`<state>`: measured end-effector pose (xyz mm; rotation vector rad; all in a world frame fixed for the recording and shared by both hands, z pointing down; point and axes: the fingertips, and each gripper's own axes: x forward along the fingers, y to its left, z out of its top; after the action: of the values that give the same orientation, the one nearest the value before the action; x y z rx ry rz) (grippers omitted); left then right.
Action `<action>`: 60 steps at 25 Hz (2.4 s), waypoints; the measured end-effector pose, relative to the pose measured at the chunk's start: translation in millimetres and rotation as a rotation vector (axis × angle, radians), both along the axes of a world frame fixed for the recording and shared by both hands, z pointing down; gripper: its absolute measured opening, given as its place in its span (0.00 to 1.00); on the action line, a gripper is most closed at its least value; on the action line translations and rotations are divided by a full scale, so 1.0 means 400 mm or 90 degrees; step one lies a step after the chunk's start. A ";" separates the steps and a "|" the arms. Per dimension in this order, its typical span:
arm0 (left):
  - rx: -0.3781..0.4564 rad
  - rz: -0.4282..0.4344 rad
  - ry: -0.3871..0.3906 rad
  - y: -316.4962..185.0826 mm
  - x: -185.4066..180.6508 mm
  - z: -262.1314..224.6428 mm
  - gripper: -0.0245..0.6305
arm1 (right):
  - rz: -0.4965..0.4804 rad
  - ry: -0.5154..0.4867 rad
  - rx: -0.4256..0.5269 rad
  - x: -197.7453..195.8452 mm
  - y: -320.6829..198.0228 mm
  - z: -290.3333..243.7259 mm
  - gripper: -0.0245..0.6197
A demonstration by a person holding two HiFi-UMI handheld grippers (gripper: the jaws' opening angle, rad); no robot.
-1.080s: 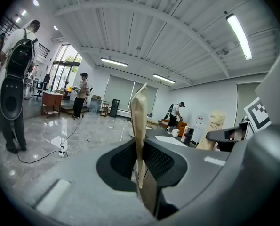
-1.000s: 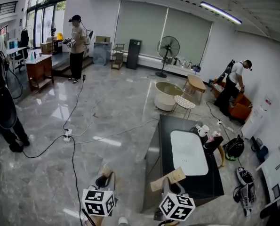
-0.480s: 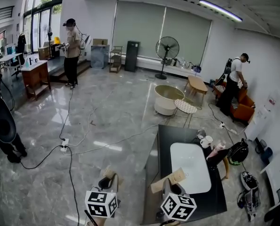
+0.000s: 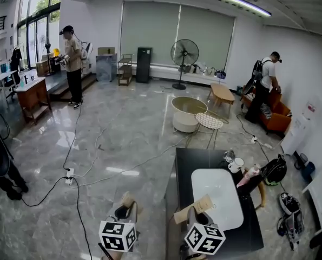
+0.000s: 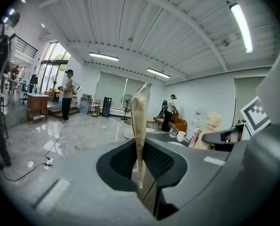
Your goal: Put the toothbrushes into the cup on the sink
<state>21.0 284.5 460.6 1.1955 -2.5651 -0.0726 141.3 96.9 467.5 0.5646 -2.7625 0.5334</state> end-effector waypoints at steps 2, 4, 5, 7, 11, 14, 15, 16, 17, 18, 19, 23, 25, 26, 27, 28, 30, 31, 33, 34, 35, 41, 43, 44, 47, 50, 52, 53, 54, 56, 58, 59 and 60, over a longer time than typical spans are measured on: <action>-0.002 0.012 -0.002 -0.034 -0.003 0.001 0.10 | 0.010 0.002 -0.002 0.005 -0.026 0.006 0.09; -0.004 0.029 -0.002 -0.071 -0.006 0.000 0.10 | 0.022 0.002 -0.004 0.012 -0.051 0.007 0.09; -0.005 0.039 -0.001 -0.092 -0.006 0.001 0.10 | 0.030 0.003 -0.005 0.017 -0.064 0.008 0.09; -0.008 0.063 0.002 -0.135 -0.008 0.004 0.10 | 0.046 0.006 -0.006 0.027 -0.087 0.010 0.09; -0.003 0.109 0.002 -0.217 -0.042 0.009 0.10 | 0.075 0.012 0.002 0.021 -0.123 0.023 0.09; 0.008 0.148 -0.002 -0.288 -0.087 0.022 0.10 | 0.104 0.013 0.010 -0.003 -0.157 0.043 0.09; 0.012 0.161 -0.002 -0.316 -0.105 0.024 0.10 | 0.116 0.013 0.012 -0.014 -0.171 0.047 0.09; 0.015 0.176 -0.001 -0.345 -0.125 0.025 0.10 | 0.129 0.013 0.013 -0.026 -0.186 0.048 0.09; 0.016 0.191 0.000 -0.374 -0.145 0.025 0.10 | 0.142 0.015 0.013 -0.038 -0.201 0.048 0.09; 0.015 0.207 0.003 -0.402 -0.165 0.025 0.10 | 0.156 0.017 0.012 -0.051 -0.216 0.048 0.09; 0.013 0.223 0.005 -0.429 -0.185 0.025 0.10 | 0.170 0.019 0.011 -0.066 -0.231 0.047 0.09; 0.011 0.275 0.002 -0.531 -0.271 0.018 0.10 | 0.218 0.021 0.007 -0.135 -0.292 0.039 0.09; 0.012 0.293 0.007 -0.576 -0.317 0.013 0.10 | 0.237 0.022 0.003 -0.172 -0.317 0.033 0.09; 0.013 0.302 0.009 -0.597 -0.338 0.009 0.10 | 0.246 0.023 0.002 -0.189 -0.329 0.030 0.09; 0.013 0.312 0.010 -0.617 -0.358 0.005 0.10 | 0.256 0.025 0.001 -0.204 -0.341 0.028 0.09; 0.013 0.322 0.009 -0.636 -0.376 0.000 0.10 | 0.267 0.026 0.000 -0.218 -0.355 0.026 0.09; 0.016 0.342 0.005 -0.674 -0.410 -0.008 0.10 | 0.291 0.023 0.000 -0.242 -0.385 0.019 0.09; 0.018 0.351 0.002 -0.693 -0.427 -0.012 0.10 | 0.304 0.020 0.001 -0.255 -0.400 0.016 0.09; 0.022 0.370 -0.003 -0.729 -0.461 -0.016 0.10 | 0.328 0.013 0.006 -0.280 -0.429 0.009 0.09; 0.022 0.380 -0.006 -0.746 -0.477 -0.016 0.10 | 0.340 0.009 0.007 -0.291 -0.441 0.008 0.09; 0.022 0.389 -0.007 -0.763 -0.491 -0.015 0.10 | 0.352 0.006 0.007 -0.299 -0.453 0.007 0.09; 0.022 0.448 -0.006 -0.858 -0.540 -0.014 0.10 | 0.429 0.005 0.005 -0.307 -0.508 0.003 0.09; 0.025 0.466 -0.006 -0.888 -0.546 -0.014 0.10 | 0.447 0.016 0.009 -0.297 -0.517 0.000 0.09; 0.027 0.473 -0.006 -0.902 -0.547 -0.014 0.10 | 0.455 0.024 0.010 -0.288 -0.519 0.000 0.09; 0.038 0.489 -0.005 -0.937 -0.549 -0.019 0.10 | 0.481 0.039 0.014 -0.260 -0.531 0.002 0.09; 0.040 0.500 0.004 -0.966 -0.551 -0.009 0.10 | 0.507 0.043 0.014 -0.241 -0.544 0.007 0.09; 0.038 0.509 0.011 -0.984 -0.548 0.004 0.10 | 0.523 0.044 0.014 -0.231 -0.555 0.013 0.09; 0.038 0.513 0.012 -0.995 -0.546 0.008 0.10 | 0.530 0.044 0.014 -0.227 -0.564 0.016 0.09; 0.039 0.515 0.013 -1.005 -0.546 0.009 0.10 | 0.534 0.044 0.013 -0.226 -0.574 0.020 0.09; 0.038 0.516 0.013 -1.022 -0.548 0.008 0.10 | 0.538 0.046 0.008 -0.229 -0.592 0.027 0.09; 0.040 0.520 0.012 -1.039 -0.547 0.003 0.10 | 0.539 0.048 0.009 -0.234 -0.605 0.027 0.09; 0.041 0.523 0.010 -1.049 -0.545 0.000 0.10 | 0.540 0.048 0.013 -0.234 -0.613 0.025 0.09; 0.043 0.525 0.008 -1.059 -0.543 -0.004 0.10 | 0.542 0.047 0.015 -0.233 -0.621 0.023 0.09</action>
<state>-196.3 -139.1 459.1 2.1497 -1.8768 0.0206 48.3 -151.6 476.5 1.7345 -2.3474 0.6145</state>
